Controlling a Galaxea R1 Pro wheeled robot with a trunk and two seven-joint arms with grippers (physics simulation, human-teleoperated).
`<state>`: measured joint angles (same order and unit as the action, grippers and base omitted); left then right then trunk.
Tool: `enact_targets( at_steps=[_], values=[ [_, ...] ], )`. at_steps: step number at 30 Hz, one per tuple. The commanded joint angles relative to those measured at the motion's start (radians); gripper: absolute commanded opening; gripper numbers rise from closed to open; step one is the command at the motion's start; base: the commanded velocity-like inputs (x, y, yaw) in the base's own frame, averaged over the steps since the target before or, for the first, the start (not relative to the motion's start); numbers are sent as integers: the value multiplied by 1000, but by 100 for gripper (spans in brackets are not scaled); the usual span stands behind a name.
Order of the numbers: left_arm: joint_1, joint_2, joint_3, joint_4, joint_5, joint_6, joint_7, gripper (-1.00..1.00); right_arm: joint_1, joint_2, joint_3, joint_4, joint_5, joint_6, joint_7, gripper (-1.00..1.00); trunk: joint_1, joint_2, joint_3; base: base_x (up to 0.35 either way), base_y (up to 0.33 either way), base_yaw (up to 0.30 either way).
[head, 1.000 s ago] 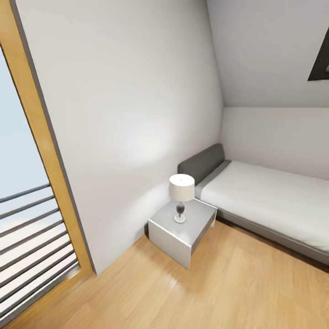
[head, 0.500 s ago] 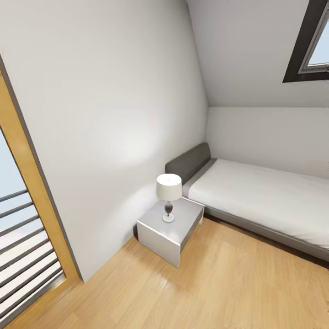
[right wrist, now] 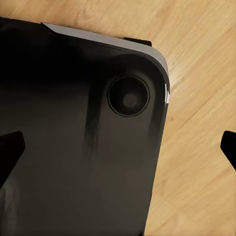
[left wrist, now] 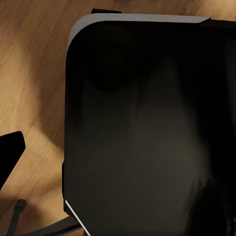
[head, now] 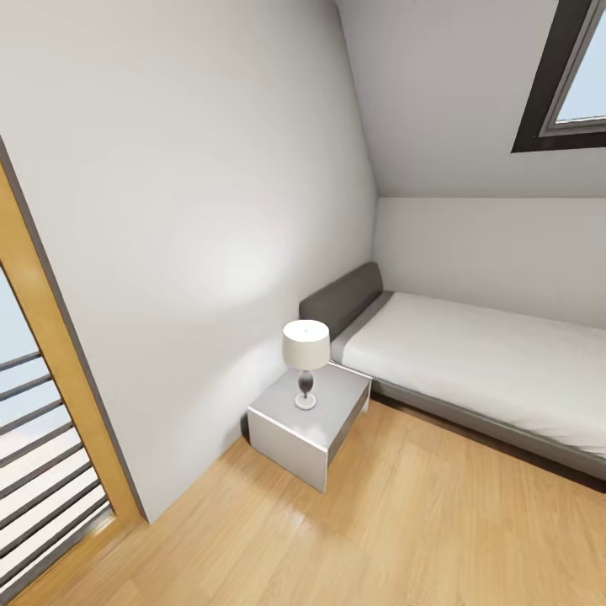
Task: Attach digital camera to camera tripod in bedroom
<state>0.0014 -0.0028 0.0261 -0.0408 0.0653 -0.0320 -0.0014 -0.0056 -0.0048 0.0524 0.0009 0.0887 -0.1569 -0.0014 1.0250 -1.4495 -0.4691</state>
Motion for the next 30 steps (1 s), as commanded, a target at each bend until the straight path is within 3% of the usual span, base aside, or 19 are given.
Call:
enact_targets(
  at_steps=[1,30],
  values=[
    [0,0,2,-1,7,-2,0,100,-1,-1,4,1,6,-3,0,100,0,0,-1,0,0,-5],
    [0,0,2,-1,7,-2,0,100,0,-3,6,1,6,-3,0,100,0,0,-1,0,0,0]
  ],
)
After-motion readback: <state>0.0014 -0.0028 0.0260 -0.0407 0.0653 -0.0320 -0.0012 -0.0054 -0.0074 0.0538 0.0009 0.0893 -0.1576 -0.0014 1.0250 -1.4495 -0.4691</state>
